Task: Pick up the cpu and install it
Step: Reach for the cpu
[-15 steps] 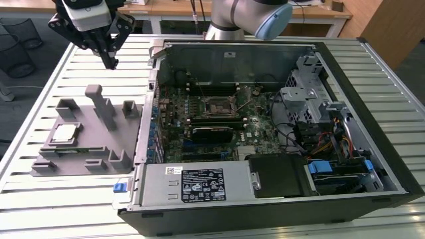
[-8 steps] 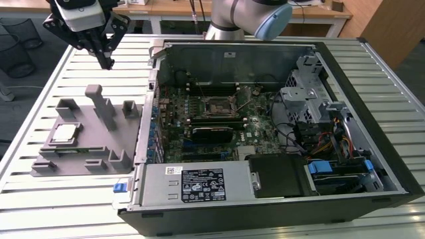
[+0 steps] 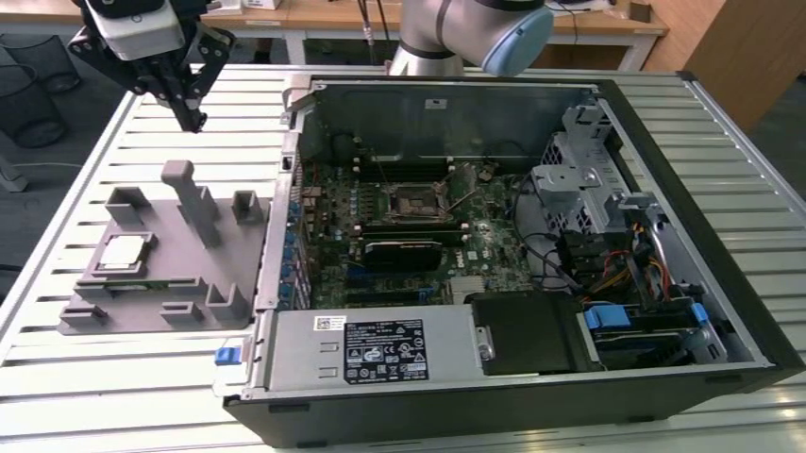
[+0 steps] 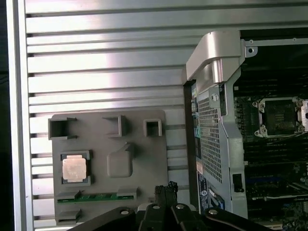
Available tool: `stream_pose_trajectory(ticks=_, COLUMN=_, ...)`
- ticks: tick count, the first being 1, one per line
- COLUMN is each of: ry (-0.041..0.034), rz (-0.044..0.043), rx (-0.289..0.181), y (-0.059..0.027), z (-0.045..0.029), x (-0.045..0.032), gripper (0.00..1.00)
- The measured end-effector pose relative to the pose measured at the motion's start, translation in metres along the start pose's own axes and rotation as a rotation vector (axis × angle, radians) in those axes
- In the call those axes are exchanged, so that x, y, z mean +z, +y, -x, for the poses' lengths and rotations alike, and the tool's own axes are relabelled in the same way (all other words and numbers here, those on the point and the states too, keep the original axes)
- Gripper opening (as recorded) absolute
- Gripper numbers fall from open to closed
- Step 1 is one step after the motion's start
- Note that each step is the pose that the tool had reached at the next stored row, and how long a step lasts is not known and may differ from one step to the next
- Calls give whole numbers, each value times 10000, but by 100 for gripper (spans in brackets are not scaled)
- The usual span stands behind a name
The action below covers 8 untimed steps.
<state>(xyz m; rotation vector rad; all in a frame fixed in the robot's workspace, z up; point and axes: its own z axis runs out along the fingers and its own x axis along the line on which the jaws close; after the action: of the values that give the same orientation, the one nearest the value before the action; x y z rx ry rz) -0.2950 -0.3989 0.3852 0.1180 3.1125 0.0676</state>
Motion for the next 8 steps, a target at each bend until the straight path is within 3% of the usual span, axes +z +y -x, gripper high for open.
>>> stream_pose_trajectory(ticks=8, ry=-1, rz=1, rx=0, y=-9, z=-117, x=2, gripper=11)
